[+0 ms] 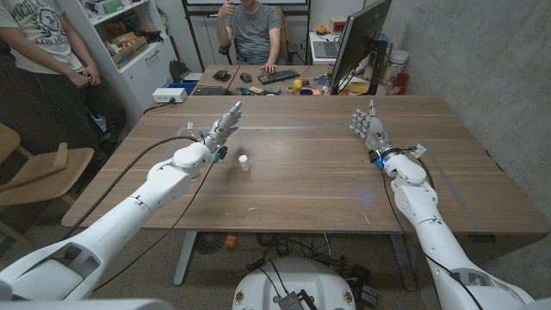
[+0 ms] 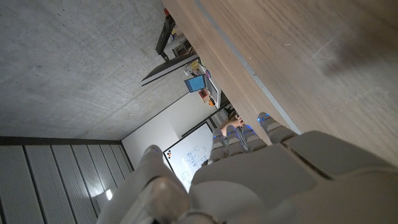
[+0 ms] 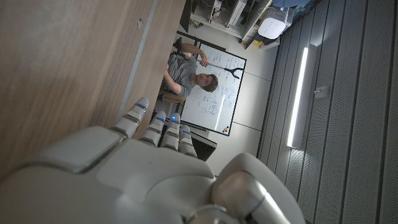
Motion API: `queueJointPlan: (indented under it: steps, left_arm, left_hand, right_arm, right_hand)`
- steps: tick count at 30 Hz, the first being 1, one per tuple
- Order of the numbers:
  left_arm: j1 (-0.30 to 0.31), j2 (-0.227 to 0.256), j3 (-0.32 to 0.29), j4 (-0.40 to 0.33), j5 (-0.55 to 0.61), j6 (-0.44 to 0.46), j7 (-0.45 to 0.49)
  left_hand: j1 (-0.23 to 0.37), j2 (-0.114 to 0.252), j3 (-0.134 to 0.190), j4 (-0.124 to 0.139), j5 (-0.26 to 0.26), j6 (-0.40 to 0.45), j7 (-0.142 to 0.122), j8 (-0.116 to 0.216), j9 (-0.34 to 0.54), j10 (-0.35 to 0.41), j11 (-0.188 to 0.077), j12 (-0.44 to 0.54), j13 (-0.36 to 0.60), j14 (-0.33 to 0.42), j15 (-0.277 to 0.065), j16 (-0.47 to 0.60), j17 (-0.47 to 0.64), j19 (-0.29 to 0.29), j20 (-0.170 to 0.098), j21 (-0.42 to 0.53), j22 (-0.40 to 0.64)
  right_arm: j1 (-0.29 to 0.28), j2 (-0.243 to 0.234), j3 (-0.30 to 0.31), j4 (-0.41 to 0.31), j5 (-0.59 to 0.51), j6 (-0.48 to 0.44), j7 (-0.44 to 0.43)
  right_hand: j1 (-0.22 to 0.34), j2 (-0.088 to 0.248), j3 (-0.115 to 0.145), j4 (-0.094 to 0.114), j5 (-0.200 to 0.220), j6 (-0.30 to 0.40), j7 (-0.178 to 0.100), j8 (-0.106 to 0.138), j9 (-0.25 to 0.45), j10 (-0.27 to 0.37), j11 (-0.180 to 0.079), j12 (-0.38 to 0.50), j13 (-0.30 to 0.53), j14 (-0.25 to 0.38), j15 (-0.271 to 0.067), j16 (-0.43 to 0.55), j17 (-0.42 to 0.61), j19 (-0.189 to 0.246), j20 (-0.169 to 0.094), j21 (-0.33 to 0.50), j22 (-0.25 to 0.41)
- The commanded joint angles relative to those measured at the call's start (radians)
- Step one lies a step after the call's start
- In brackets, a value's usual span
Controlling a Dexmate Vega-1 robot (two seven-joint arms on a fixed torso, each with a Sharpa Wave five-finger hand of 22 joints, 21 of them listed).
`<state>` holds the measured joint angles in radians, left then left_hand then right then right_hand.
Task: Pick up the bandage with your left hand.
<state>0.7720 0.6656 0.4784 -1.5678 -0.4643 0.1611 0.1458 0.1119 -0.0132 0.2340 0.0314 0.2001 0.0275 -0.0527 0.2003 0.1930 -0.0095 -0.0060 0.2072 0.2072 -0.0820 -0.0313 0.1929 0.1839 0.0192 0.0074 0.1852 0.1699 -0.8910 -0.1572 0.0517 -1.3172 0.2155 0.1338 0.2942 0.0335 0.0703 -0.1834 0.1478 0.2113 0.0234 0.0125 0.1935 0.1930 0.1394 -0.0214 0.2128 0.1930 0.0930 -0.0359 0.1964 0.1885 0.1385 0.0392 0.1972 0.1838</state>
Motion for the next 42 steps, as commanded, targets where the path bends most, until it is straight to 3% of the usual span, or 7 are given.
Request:
queueJointPlan:
  steps: [1, 4, 11, 19, 26, 30, 42]
  left_arm:
    - [-0.064, 0.041, 0.082, -0.096, 0.100, 0.230, 0.032]
    - [-0.098, 0.049, 0.122, -0.129, 0.138, 0.332, 0.033]
    - [-0.141, 0.057, 0.178, -0.166, 0.193, 0.424, 0.010]
    - [-0.188, 0.053, 0.231, -0.190, 0.254, 0.512, -0.006]
    - [-0.203, 0.048, 0.243, -0.188, 0.269, 0.536, -0.021]
    - [-0.267, 0.037, 0.320, -0.198, 0.333, 0.666, -0.035]
    - [-0.303, 0.030, 0.355, -0.201, 0.353, 0.709, -0.075]
  left_hand:
    - [0.019, -0.006, 0.003, -0.014, 0.004, 0.009, -0.007, 0.008, 0.002, 0.007, -0.012, 0.008, 0.002, -0.002, 0.001, 0.008, 0.003, 0.004, 0.011, 0.004, 0.003]
    - [0.025, -0.009, 0.003, -0.019, 0.004, 0.012, -0.009, 0.010, 0.002, 0.015, -0.015, 0.011, 0.002, -0.001, 0.001, 0.008, 0.003, 0.004, 0.012, 0.004, 0.003]
    - [0.039, -0.016, 0.005, -0.031, 0.003, 0.020, -0.012, 0.013, 0.002, 0.018, -0.019, 0.011, 0.002, 0.002, 0.002, 0.008, 0.002, 0.005, 0.017, 0.003, 0.002]
    - [0.047, -0.021, 0.005, -0.038, 0.003, 0.021, -0.013, 0.014, 0.002, 0.022, -0.021, 0.012, 0.002, 0.004, 0.000, 0.009, 0.002, 0.006, 0.020, 0.003, 0.002]
    - [0.057, -0.028, 0.004, -0.047, 0.002, 0.024, -0.013, 0.015, 0.002, 0.024, -0.027, 0.013, 0.002, 0.006, 0.001, 0.009, 0.002, 0.007, 0.021, 0.003, 0.002]
    - [0.061, -0.031, 0.004, -0.051, 0.002, 0.025, -0.013, 0.015, 0.002, 0.025, -0.027, 0.012, 0.003, 0.007, 0.001, 0.010, 0.002, 0.007, 0.021, 0.003, 0.002]
    - [0.071, -0.037, 0.004, -0.060, 0.001, 0.026, -0.013, 0.015, 0.002, 0.027, -0.029, 0.013, 0.003, 0.008, -0.001, 0.009, 0.002, 0.007, 0.023, 0.003, 0.002]
  right_arm:
    - [0.012, 0.024, 0.026, 0.019, -0.030, -0.003, 0.022]
    - [0.016, 0.026, 0.027, 0.025, -0.032, -0.001, 0.028]
    - [0.026, 0.028, 0.029, 0.039, -0.038, 0.002, 0.034]
    - [0.037, 0.030, 0.028, 0.056, -0.042, 0.009, 0.036]
    - [0.040, 0.029, 0.029, 0.062, -0.044, 0.008, 0.034]
    - [0.040, 0.030, 0.030, 0.063, -0.044, 0.009, 0.033]
    - [0.037, 0.031, 0.029, 0.056, -0.045, 0.004, 0.032]
  right_hand:
    - [0.003, 0.011, -0.008, 0.002, 0.007, 0.009, -0.001, 0.006, 0.002, 0.007, -0.001, 0.004, 0.006, 0.002, -0.033, 0.003, 0.004, 0.004, 0.004, 0.006, 0.003]
    - [0.003, 0.012, -0.008, 0.002, 0.007, 0.009, -0.002, 0.006, 0.002, 0.006, -0.001, 0.004, 0.006, 0.002, -0.033, 0.003, 0.004, 0.004, 0.004, 0.006, 0.003]
    - [0.004, 0.012, -0.008, 0.002, 0.007, 0.008, -0.002, 0.006, 0.002, 0.006, -0.002, 0.004, 0.006, 0.002, -0.033, 0.003, 0.004, 0.004, 0.004, 0.007, 0.003]
    - [0.004, 0.013, -0.008, 0.002, 0.007, 0.008, -0.002, 0.006, 0.002, 0.007, -0.001, 0.004, 0.006, 0.002, -0.033, 0.003, 0.004, 0.004, 0.004, 0.007, 0.003]
    - [0.005, 0.014, -0.009, 0.002, 0.007, 0.008, -0.002, 0.006, 0.002, 0.006, 0.000, 0.004, 0.006, 0.002, -0.033, 0.002, 0.004, 0.004, 0.004, 0.007, 0.003]
    - [0.005, 0.015, -0.009, 0.002, 0.007, 0.007, -0.002, 0.006, 0.002, 0.007, -0.001, 0.004, 0.006, 0.002, -0.033, 0.002, 0.004, 0.004, 0.004, 0.007, 0.003]
    - [0.006, 0.015, -0.010, 0.001, 0.007, 0.007, -0.002, 0.005, 0.002, 0.007, -0.001, 0.004, 0.006, 0.003, -0.033, 0.002, 0.004, 0.004, 0.004, 0.007, 0.003]
